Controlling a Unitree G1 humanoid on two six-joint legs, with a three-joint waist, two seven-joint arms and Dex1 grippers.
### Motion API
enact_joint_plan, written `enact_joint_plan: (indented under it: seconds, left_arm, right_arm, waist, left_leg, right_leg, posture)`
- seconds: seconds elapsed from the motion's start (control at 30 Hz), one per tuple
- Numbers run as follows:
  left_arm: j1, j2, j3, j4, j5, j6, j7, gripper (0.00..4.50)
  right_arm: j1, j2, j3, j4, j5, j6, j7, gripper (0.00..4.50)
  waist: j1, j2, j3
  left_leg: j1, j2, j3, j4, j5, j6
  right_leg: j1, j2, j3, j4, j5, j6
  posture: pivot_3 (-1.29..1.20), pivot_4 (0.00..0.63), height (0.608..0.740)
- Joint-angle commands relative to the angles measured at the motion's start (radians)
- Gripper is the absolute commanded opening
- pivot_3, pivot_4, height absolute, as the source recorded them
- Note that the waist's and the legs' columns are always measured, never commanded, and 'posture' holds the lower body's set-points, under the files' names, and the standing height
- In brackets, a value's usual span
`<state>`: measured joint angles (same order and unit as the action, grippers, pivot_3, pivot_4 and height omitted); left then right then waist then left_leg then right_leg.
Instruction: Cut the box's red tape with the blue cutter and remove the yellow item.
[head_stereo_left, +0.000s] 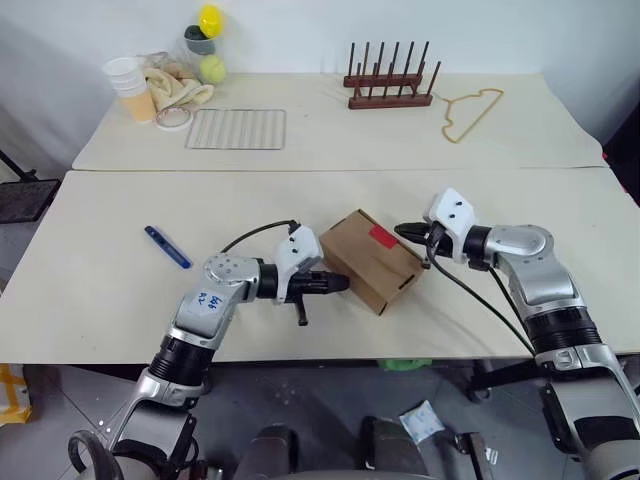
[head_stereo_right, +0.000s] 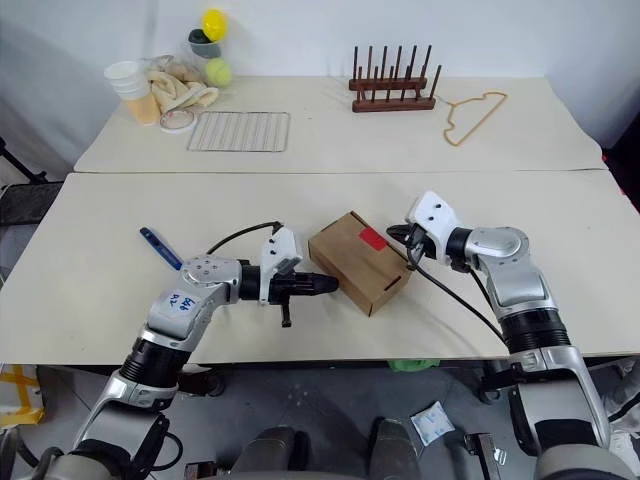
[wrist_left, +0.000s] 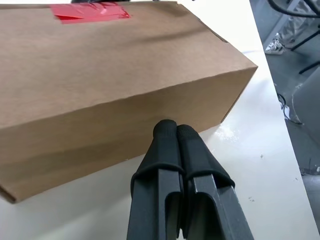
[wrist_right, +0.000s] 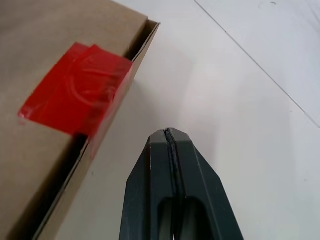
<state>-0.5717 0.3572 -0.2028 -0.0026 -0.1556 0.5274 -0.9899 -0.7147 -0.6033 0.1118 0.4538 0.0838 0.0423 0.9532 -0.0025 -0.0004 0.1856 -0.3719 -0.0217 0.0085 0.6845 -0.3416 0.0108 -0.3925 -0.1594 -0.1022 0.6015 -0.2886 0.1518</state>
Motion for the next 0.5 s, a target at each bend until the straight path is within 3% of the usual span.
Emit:
enact_joint_plan:
  seconds: [0.03,0.07,0.13,0.2,0.27,0.33,0.4,0.5]
  left_arm:
    - [0.024,0.067,0.040,-0.054,0.000,-0.126,-0.008,0.01]
    - [0.031,0.089,0.052,-0.056,-0.001,-0.175,-0.016,0.01]
    - [0.058,0.158,0.135,-0.039,-0.023,-0.439,-0.075,0.01]
    - [0.065,0.201,0.182,-0.011,-0.040,-0.521,-0.083,0.01]
    - [0.070,0.233,0.217,-0.004,-0.076,-0.492,-0.088,0.00]
    - [0.120,0.288,0.345,-0.036,-0.201,-0.378,-0.096,0.00]
    - [0.266,0.354,0.515,-0.100,-0.294,-0.264,-0.076,0.59]
    - [0.435,0.392,0.683,-0.163,-0.359,-0.179,-0.020,1.40]
  right_arm:
    - [-0.010,-0.018,-0.041,0.000,0.017,-0.057,0.016,0.00]
    - [-0.007,-0.024,-0.051,0.000,0.023,-0.067,0.019,0.00]
    - [0.018,-0.060,-0.098,-0.021,0.061,-0.080,0.047,0.00]
    - [0.036,-0.080,-0.127,-0.038,0.092,-0.074,0.069,0.00]
    - [0.052,-0.087,-0.153,-0.063,0.129,-0.062,0.088,0.17]
    - [0.099,-0.099,-0.216,-0.147,0.251,-0.041,0.178,0.56]
    - [0.178,-0.125,-0.274,-0.290,0.387,0.039,0.258,1.24]
    - [0.245,-0.138,-0.298,-0.405,0.428,0.059,0.264,2.21]
  waist:
    - [-0.001,0.000,0.000]
    - [-0.002,0.000,0.000]
    - [-0.002,0.000,0.000]
    - [-0.001,0.001,0.000]
    - [0.002,0.001,0.000]
    - [0.001,0.001,0.000]
    - [-0.003,0.001,0.001]
    - [-0.017,0.002,0.001]
  left_leg:
    - [0.000,0.000,0.000,0.000,0.000,0.000]
    - [0.000,0.000,0.000,0.000,0.000,0.000]
    - [0.000,0.001,0.000,0.000,0.000,0.000]
    - [0.000,0.001,-0.001,-0.001,0.000,0.000]
    - [0.000,0.001,-0.001,0.000,0.000,0.000]
    - [0.000,0.001,0.000,0.000,0.000,0.000]
    - [0.000,0.003,-0.001,-0.001,0.000,0.000]
    - [0.002,0.008,-0.005,-0.004,-0.003,0.001]
  right_leg:
    - [0.000,0.000,0.000,0.000,0.000,0.000]
    - [0.000,0.000,0.000,0.000,0.000,0.000]
    - [0.000,0.000,0.000,0.000,0.000,0.000]
    - [0.000,0.000,0.000,-0.001,0.000,0.000]
    - [0.000,0.000,-0.001,-0.003,0.000,0.000]
    - [0.002,0.000,-0.001,-0.004,0.000,0.000]
    - [0.001,0.000,-0.001,-0.003,0.000,0.000]
    - [-0.001,0.000,-0.002,-0.002,0.000,0.000]
  posture:
    - [0.00,0.150,0.740]
    - [0.00,0.150,0.740]
    - [0.00,0.150,0.740]
    - [0.00,0.150,0.740]
    - [0.00,0.150,0.740]
    - [0.00,0.150,0.740]
    - [0.00,0.150,0.740]
    - [0.00,0.150,0.740]
